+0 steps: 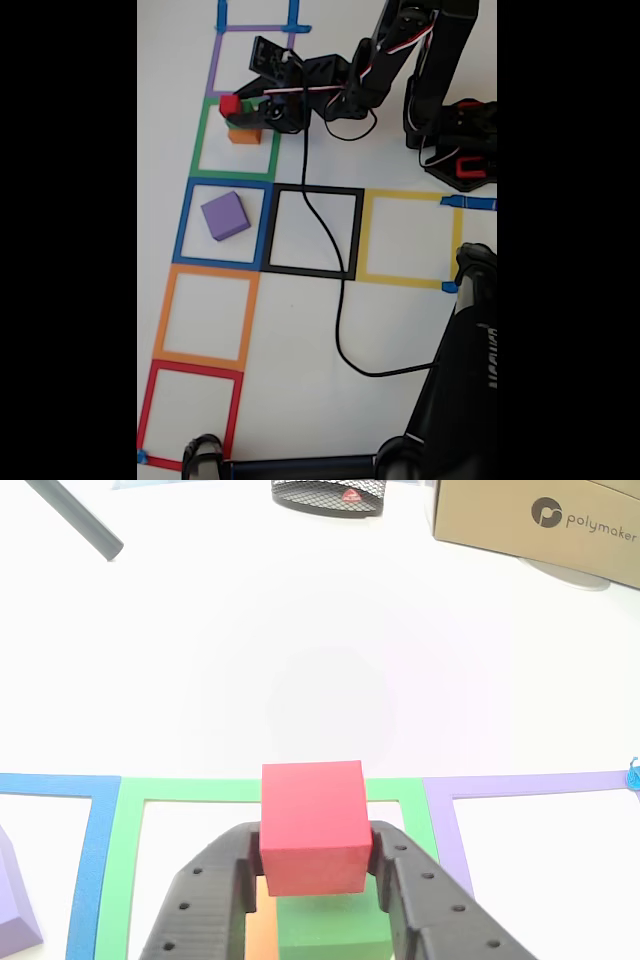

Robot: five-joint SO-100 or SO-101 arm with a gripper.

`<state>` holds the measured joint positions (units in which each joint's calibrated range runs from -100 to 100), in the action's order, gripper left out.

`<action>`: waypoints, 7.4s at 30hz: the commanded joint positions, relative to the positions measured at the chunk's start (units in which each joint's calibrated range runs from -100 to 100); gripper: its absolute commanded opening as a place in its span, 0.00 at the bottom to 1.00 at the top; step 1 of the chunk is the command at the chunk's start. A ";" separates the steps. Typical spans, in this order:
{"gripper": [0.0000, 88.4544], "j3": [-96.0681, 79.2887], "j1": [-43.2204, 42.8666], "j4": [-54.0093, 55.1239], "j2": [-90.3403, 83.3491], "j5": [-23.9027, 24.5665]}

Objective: Tower of hanoi

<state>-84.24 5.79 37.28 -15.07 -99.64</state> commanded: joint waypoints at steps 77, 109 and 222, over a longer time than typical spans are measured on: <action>0.05 10.60 -31.30 -16.55 -4.19 -0.36; 0.05 16.24 -32.16 6.20 21.65 -0.36; 0.39 9.42 11.75 -53.96 -43.67 -0.36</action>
<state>-73.62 19.25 -24.30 -60.57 -100.00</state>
